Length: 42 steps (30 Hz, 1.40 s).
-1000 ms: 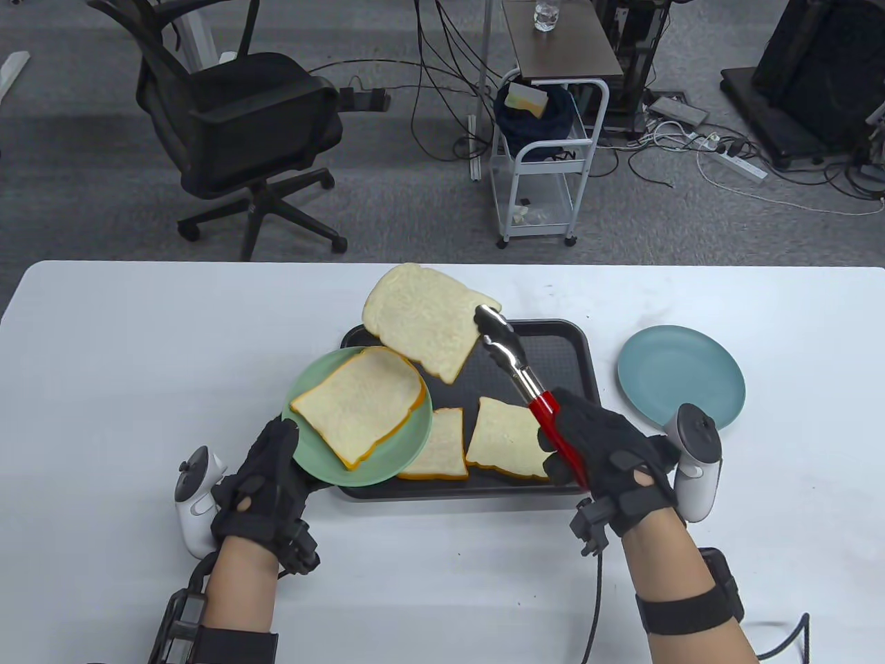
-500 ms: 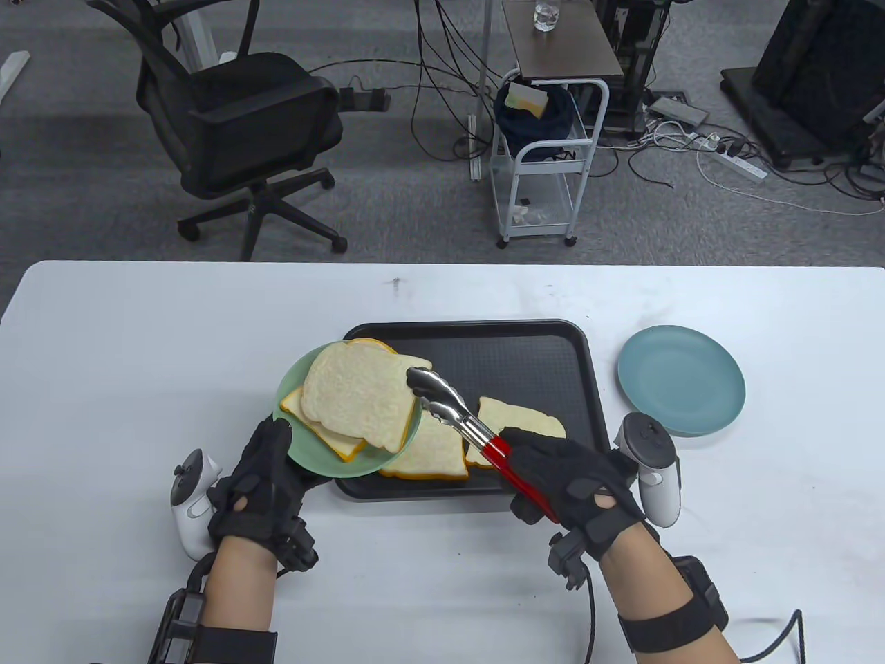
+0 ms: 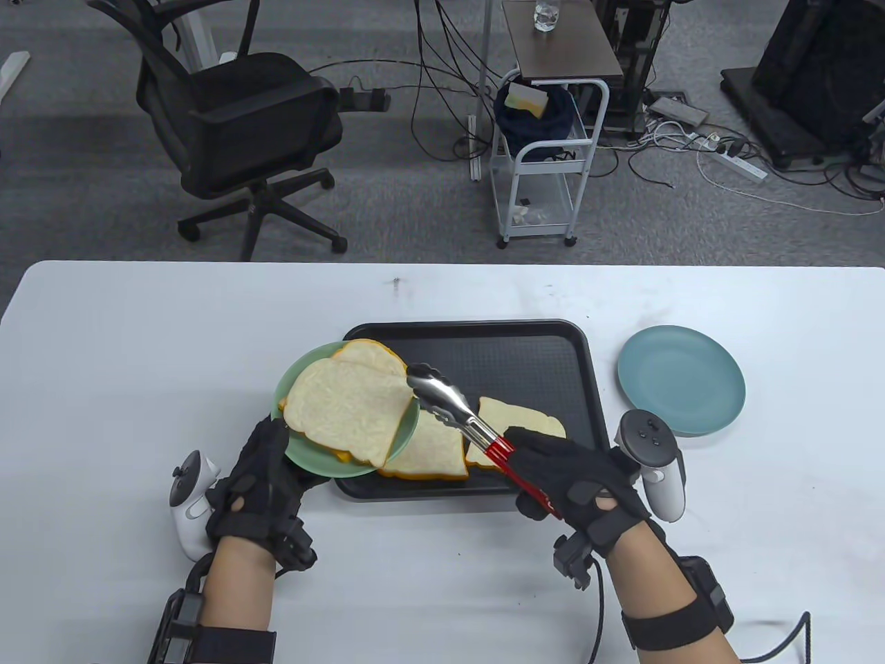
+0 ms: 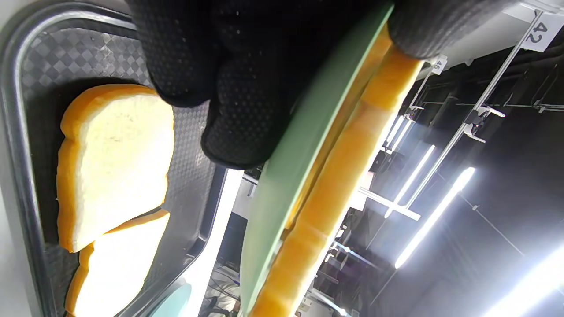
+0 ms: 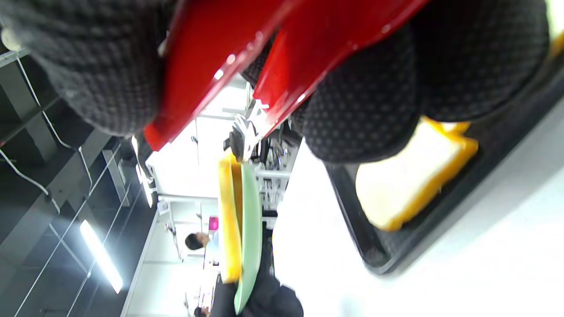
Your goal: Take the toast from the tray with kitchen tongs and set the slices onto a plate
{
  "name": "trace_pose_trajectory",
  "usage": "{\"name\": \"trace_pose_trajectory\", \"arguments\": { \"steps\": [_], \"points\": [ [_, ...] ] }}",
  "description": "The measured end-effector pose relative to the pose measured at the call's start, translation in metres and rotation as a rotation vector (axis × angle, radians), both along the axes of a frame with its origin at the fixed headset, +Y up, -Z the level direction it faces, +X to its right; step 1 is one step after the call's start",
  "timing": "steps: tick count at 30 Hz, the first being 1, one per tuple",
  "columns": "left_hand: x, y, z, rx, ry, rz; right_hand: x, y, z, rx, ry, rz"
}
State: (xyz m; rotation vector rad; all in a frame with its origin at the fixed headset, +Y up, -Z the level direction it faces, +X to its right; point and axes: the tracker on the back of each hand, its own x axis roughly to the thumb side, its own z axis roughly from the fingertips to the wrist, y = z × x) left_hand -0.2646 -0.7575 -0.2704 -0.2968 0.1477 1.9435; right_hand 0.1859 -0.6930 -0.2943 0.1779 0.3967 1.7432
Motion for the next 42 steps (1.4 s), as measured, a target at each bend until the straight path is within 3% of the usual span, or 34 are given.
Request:
{"name": "trace_pose_trajectory", "arguments": {
  "steps": [4, 10, 14, 22, 31, 36, 42],
  "points": [
    [-0.001, 0.001, 0.0, 0.004, 0.003, 0.009, 0.035, -0.007, -0.011, 0.0, -0.133, 0.014],
    [-0.001, 0.0, 0.0, 0.001, 0.004, 0.007, 0.096, -0.034, -0.026, -0.058, -0.335, 0.16],
    [-0.002, 0.0, 0.0, 0.002, 0.005, 0.008, 0.122, -0.053, -0.03, -0.132, -0.389, 0.26],
    [-0.003, -0.001, 0.0, 0.001, 0.012, 0.007, 0.143, -0.079, -0.033, -0.301, -0.311, 0.36],
    [-0.004, -0.002, 0.0, -0.001, 0.015, 0.004, 0.157, -0.083, -0.031, -0.419, -0.149, 0.336],
    [-0.004, -0.002, 0.0, -0.004, 0.015, -0.003, 0.157, -0.084, -0.03, -0.446, -0.079, 0.352],
    [-0.004, -0.002, -0.001, -0.002, 0.012, -0.001, 0.158, -0.081, -0.032, -0.406, -0.1, 0.329]
  ]
}}
